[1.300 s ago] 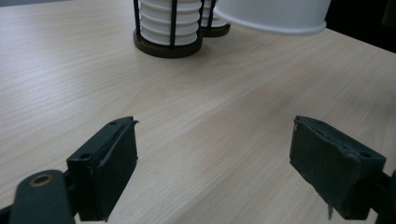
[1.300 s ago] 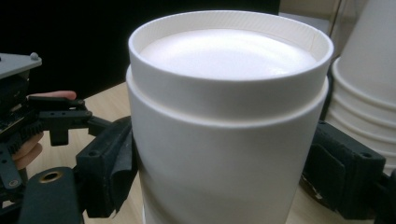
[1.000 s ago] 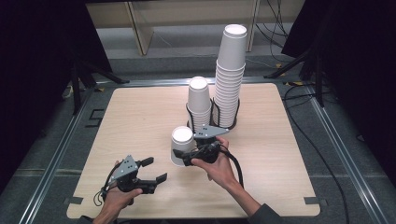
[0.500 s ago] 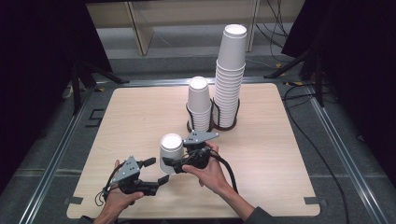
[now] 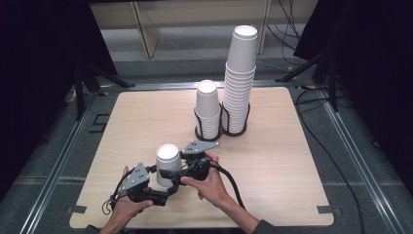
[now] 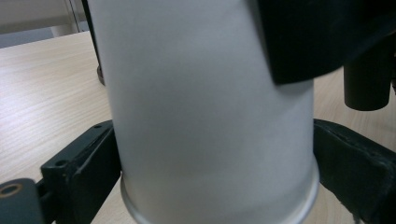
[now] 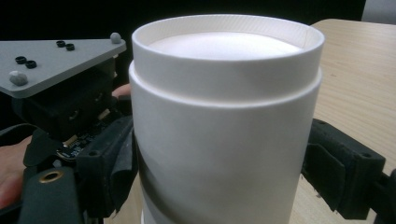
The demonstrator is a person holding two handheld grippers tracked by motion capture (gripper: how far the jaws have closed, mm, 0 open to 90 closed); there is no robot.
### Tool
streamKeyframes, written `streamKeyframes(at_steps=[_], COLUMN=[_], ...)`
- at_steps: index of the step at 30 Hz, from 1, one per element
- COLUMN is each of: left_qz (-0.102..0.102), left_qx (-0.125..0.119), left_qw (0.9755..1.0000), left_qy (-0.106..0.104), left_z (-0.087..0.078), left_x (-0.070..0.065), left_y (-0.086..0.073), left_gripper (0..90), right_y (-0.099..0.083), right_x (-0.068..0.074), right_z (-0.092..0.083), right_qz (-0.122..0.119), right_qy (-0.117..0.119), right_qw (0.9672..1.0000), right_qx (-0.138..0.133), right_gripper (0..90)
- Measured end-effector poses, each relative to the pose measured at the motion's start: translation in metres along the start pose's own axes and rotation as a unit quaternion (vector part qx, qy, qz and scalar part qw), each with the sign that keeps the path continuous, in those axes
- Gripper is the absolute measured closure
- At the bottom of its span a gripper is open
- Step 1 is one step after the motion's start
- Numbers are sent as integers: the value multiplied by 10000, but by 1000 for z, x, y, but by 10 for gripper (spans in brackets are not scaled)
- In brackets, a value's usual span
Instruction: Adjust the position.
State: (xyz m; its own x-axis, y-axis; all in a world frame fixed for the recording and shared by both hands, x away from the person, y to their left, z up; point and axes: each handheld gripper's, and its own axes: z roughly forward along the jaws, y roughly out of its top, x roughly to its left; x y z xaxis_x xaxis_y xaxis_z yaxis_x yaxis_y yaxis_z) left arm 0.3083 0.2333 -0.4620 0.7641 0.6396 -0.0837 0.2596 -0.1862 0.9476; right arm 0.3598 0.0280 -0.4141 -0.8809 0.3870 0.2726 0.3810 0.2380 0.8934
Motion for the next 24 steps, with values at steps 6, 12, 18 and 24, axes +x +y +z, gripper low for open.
streamKeyframes(at_steps=[6,12,18,24], left_qz=[-10,21,215,553], left_qx=[91,4,87,225], left_qw=[10000,10000,9997,9982], left_qy=[32,6,43,-39], left_z=[-2,-1,-2,-3], left_x=[0,-1,-3,-4], left_y=[1,0,1,1], left_gripper=[42,59,83,98], right_y=[-2,-4,-5,1], right_x=[0,1,-2,-4], right_z=[3,3,2,-9], right_qz=[82,7,199,129], right_qy=[163,156,363,426], right_qw=[9998,9999,9991,9982], right_qx=[-80,-9,10,397], right_gripper=[177,174,162,153])
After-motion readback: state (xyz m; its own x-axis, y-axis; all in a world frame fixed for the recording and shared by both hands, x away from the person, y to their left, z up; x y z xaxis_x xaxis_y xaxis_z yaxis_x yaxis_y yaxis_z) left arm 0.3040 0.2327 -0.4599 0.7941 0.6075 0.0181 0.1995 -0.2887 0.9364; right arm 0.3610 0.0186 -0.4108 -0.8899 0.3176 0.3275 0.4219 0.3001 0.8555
